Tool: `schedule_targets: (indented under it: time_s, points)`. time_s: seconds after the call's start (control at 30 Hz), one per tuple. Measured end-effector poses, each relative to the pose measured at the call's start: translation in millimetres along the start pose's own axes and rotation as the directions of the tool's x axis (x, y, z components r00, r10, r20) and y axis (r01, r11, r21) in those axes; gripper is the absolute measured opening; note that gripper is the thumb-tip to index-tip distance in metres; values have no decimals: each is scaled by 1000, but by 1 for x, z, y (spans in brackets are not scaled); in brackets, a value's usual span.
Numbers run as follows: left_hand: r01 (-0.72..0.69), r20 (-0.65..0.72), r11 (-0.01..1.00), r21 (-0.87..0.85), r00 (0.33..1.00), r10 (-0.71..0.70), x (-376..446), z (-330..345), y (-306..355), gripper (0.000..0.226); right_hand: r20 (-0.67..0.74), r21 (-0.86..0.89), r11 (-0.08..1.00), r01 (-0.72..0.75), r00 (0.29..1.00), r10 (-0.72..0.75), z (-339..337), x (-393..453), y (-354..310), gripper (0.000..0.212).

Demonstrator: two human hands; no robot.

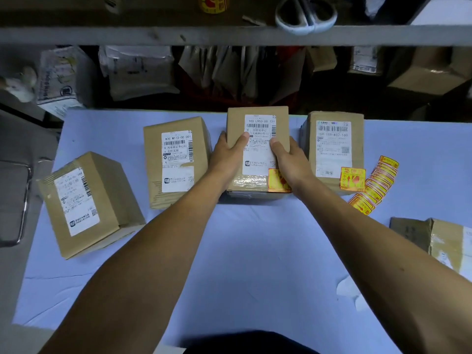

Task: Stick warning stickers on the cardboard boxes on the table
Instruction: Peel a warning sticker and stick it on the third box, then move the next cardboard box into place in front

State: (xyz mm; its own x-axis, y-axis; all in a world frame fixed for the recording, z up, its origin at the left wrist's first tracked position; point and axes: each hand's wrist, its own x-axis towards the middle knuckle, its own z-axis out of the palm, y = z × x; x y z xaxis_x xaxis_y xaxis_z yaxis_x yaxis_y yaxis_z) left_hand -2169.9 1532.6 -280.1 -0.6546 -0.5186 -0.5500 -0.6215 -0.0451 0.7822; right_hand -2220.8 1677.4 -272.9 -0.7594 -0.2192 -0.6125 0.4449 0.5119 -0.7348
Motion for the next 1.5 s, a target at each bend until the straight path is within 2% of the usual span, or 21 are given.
schedule_targets:
  time_s: [0.17,0.23,0.3,0.37,0.43,0.47,0.53,0.6,0.67,0.73,0.83,0.93,1.0,1.1,1.27,1.37,1.43,1.5]
  points:
    - [-15,-3,999,29,1000,15,-2,-2,3,48,18,-59,998,7,1000,-6,-2,-1,-1,81]
    - [15,5,1000,0,1000,-15,-5,-5,6,43,5,-71,997,20,1000,-20,-2,-4,-3,63]
    - [27,21,999,-31,999,-27,-9,-11,12,37,-45,-120,989,87,995,-93,-3,-11,-7,38]
    - [-33,40,999,-5,999,34,-17,-20,20,35,-95,-213,959,185,973,-209,-4,-19,-14,35]
    - [-168,35,981,99,986,165,-30,-33,27,39,-145,-355,887,294,921,-363,-3,-28,-22,39]
    - [-262,18,945,194,964,264,-36,-42,28,42,-148,-437,833,340,886,-439,0,-32,-26,41]
    - [-429,39,792,435,887,460,-47,-64,24,49,-87,-557,727,402,843,-532,9,-41,-34,47]
    - [-478,133,562,675,828,544,-54,-91,15,56,-1,-614,661,431,838,-546,23,-50,-40,52]
    - [-455,199,348,820,795,573,-56,-116,0,57,67,-650,606,459,829,-556,42,-59,-43,54]
    - [-409,213,250,878,800,561,-55,-137,-14,58,154,-673,533,513,802,-577,63,-67,-46,54]
    - [-338,206,205,918,851,483,-48,-159,-34,62,298,-689,428,585,767,-569,91,-73,-50,55]
    - [-322,220,211,923,891,397,-41,-174,-56,67,387,-717,305,627,721,-574,115,-73,-47,51]
    - [-350,241,270,897,899,365,-39,-178,-67,69,417,-759,233,608,730,-542,125,-74,-40,55]
    - [-393,258,405,826,901,347,-38,-175,-75,71,398,-784,237,574,757,-518,132,-74,-25,61]
    - [-471,292,439,765,861,416,-56,-166,-95,72,394,-775,256,578,758,-520,132,-91,-5,65]
    - [-481,281,472,739,857,433,-65,-166,-105,71,390,-738,306,601,751,-533,130,-99,1,63]
    - [-473,202,609,637,865,460,-64,-168,-103,69,368,-660,372,652,713,-597,130,-97,-4,58]
    - [-385,36,774,504,904,426,-59,-168,-97,69,236,-531,534,658,720,-652,134,-91,-13,54]
